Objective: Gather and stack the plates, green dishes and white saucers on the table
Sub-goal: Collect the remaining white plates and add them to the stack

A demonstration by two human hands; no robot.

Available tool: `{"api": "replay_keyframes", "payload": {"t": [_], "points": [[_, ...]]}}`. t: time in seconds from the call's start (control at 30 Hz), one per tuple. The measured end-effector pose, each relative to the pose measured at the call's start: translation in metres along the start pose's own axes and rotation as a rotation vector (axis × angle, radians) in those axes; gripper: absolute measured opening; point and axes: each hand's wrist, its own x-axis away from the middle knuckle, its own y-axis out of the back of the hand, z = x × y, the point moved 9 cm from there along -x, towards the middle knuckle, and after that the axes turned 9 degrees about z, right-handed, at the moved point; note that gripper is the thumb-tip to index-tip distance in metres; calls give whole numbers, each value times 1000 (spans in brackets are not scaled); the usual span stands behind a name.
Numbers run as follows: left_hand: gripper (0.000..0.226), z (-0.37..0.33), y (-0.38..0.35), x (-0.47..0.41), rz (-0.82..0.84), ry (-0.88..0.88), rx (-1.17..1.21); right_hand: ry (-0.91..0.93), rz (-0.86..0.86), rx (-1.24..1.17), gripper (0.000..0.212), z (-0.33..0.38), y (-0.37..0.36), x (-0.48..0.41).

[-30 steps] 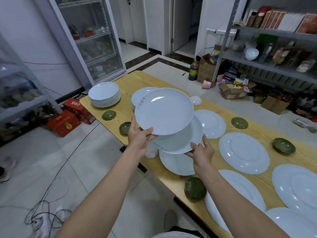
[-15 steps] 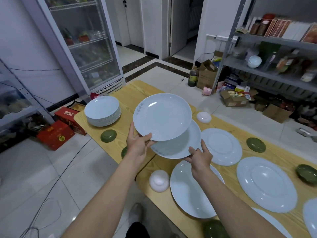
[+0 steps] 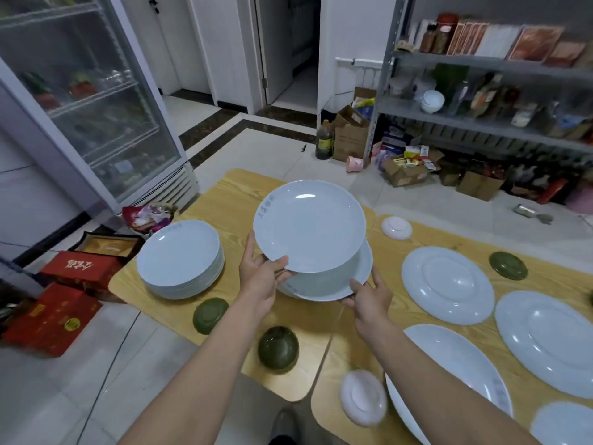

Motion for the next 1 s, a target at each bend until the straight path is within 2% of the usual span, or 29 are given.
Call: {"api": "replay_keyframes", "payload": {"t": [0.5, 0.9, 1.0], "points": [[101, -11, 28, -72, 39, 70, 19, -71, -106, 64, 76, -13, -36, -35], [100, -1, 30, -85, 38, 103, 23, -93, -157, 71, 75, -19, -29, -46], [100, 1, 32, -85, 33, 111, 27, -76, -193, 130, 68, -19, -26, -48]]}}
